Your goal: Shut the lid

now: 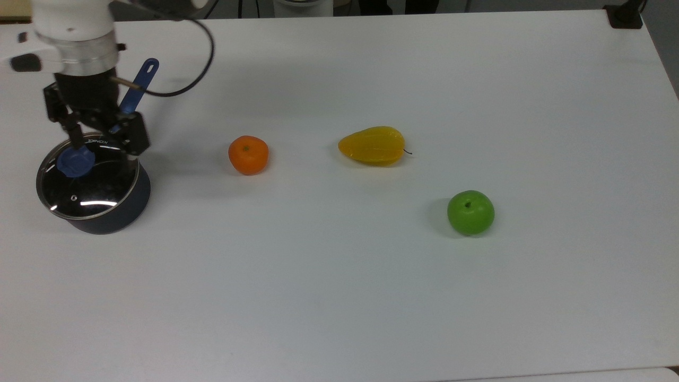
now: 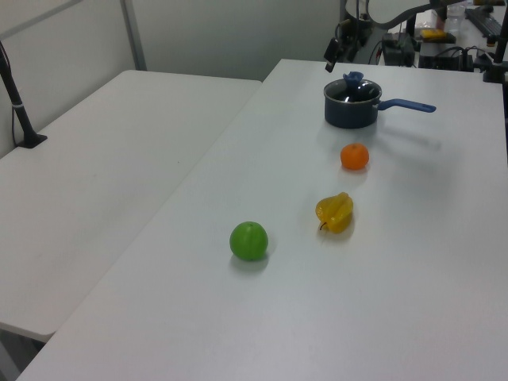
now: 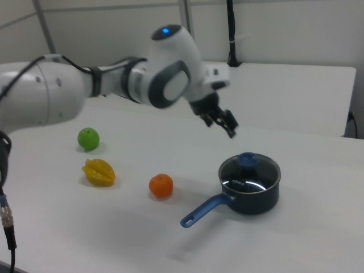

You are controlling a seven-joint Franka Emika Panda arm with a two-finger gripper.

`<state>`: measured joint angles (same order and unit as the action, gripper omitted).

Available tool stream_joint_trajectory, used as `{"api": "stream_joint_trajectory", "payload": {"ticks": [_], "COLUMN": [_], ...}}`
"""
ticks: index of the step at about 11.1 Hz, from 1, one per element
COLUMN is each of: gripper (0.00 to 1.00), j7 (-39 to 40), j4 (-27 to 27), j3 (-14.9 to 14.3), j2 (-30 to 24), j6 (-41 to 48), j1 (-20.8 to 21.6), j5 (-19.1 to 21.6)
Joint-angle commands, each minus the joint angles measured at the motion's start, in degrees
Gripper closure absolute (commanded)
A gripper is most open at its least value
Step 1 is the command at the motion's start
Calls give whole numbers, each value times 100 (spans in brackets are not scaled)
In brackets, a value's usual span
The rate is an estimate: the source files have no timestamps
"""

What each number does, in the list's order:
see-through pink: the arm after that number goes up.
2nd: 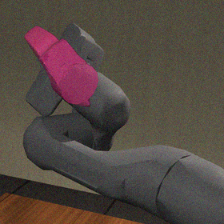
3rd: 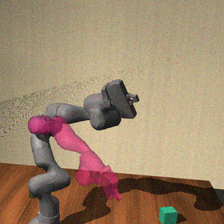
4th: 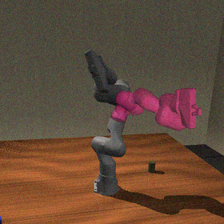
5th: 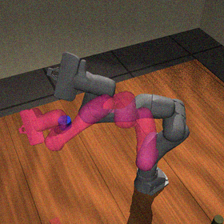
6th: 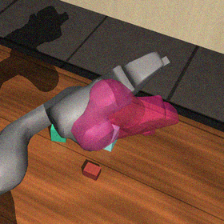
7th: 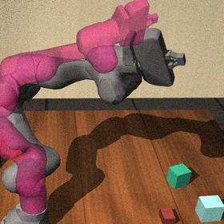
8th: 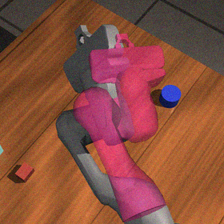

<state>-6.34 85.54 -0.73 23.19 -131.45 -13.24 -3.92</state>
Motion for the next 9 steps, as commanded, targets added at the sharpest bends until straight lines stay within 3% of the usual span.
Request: {"api": "stream_joint_trajectory", "payload": {"ticks": [1,5,9], "gripper": [0,0,0], "j7": [19,80,360], "j4": [165,191,751], "j3": [-50,-50,-112], "j2": [-700,-1499,-2457], "j6": [1064,2972,3652], "j1": [670,1638,1868], "j5": [-284,-382,-198]}}
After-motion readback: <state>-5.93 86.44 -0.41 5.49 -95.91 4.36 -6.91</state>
